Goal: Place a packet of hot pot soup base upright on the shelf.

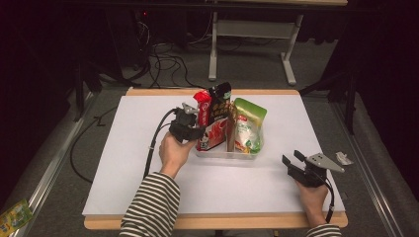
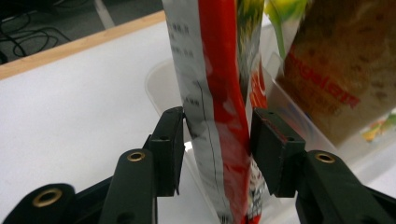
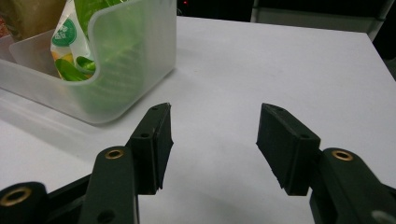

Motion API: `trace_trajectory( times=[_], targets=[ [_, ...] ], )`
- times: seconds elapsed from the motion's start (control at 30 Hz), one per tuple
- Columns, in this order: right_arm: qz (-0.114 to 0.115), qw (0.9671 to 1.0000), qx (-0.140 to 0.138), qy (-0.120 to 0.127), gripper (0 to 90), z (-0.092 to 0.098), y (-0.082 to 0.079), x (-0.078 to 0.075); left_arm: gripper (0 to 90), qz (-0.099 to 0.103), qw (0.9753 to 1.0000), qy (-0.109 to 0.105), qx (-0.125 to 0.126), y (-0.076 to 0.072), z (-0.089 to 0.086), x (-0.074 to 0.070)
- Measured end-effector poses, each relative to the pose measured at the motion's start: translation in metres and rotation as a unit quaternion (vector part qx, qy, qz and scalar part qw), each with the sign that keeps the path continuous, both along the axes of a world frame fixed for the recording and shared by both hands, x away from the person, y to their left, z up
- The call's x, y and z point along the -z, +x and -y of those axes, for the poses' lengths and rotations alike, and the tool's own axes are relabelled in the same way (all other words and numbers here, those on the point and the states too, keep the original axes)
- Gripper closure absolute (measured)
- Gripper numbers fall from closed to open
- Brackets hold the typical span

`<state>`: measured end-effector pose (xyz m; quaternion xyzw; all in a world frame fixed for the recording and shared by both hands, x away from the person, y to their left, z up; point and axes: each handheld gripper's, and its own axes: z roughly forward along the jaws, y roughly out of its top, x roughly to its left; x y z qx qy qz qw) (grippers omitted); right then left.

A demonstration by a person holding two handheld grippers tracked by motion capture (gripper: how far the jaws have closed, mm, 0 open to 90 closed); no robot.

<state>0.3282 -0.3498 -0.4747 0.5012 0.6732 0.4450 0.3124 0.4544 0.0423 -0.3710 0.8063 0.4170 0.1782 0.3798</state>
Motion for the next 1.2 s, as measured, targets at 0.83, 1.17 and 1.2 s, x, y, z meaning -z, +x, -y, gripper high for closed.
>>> trace_trajectory(
  times=[0.83, 1.17, 1.2],
  targets=[
    [-0.001, 1.0, -0.001, -0.004, 45.4, 0.0, 0.0, 0.0, 71.8, -0.001, 0.9997, -0.018, -0.016, -0.013, -0.008, 0.018],
    [-0.005, 1.0, -0.001, -0.007, 45.4, -0.001, 0.001, 0.0, 72.2, 0.007, 0.9999, -0.002, -0.009, -0.022, -0.006, 0.022],
    [-0.007, 0.9999, 0.0, -0.007, 45.3, -0.002, 0.001, 0.0, 71.7, 0.007, 0.9999, -0.004, -0.008, -0.021, -0.006, 0.022]
  ],
)
